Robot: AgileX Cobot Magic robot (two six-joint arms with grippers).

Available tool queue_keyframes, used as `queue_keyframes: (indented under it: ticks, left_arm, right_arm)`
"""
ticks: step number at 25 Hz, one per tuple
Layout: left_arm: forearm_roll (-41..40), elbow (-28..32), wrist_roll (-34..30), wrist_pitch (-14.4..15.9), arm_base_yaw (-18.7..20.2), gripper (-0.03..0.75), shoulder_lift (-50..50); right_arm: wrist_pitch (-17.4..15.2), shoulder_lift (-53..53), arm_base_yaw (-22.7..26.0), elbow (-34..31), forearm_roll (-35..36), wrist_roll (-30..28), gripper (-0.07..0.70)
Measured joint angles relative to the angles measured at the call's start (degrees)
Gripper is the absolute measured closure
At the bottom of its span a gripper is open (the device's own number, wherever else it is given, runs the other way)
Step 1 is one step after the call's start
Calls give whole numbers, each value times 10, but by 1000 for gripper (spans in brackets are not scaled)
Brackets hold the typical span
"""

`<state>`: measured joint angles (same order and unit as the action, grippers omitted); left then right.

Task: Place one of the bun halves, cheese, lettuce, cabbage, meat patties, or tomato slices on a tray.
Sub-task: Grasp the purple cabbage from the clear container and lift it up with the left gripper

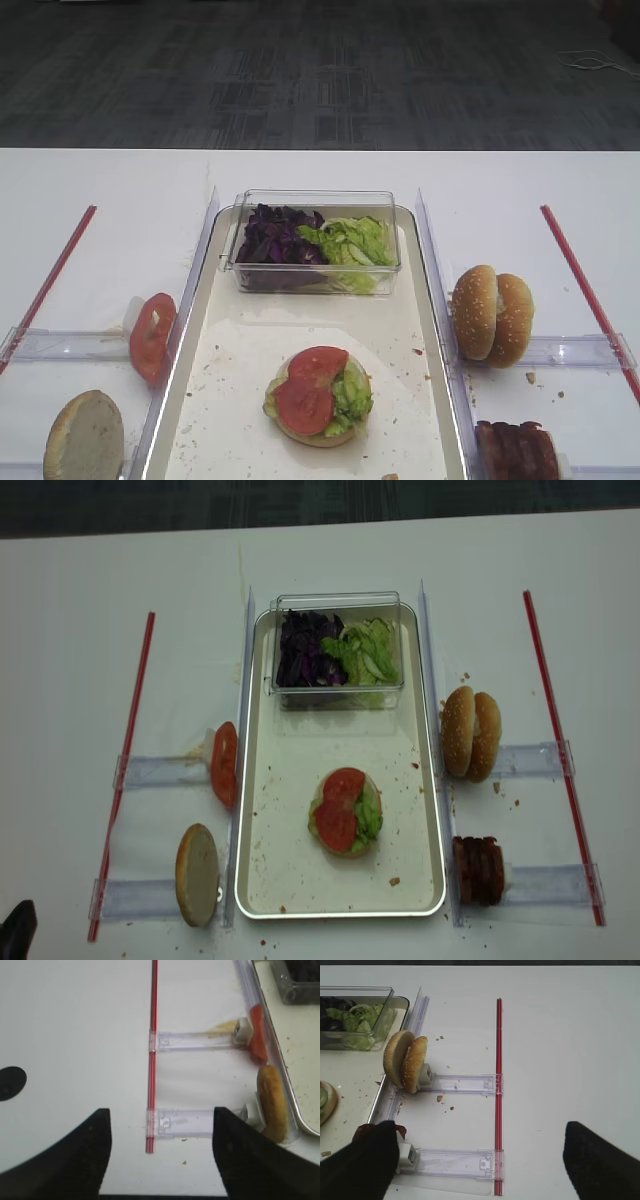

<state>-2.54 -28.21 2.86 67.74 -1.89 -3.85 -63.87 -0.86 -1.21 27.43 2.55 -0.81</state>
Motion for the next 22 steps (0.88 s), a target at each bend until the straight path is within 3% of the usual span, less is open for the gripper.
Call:
queue_keyframes:
  ticks: [14, 22]
  left_arm:
    - [0, -3, 0, -5, 0, 277, -399]
    - [-3, -5, 0, -15, 0, 276, -514]
  right_arm:
    - [0, 0, 0, 0, 0, 0, -58]
    - [0, 0, 0, 0, 0, -2, -58]
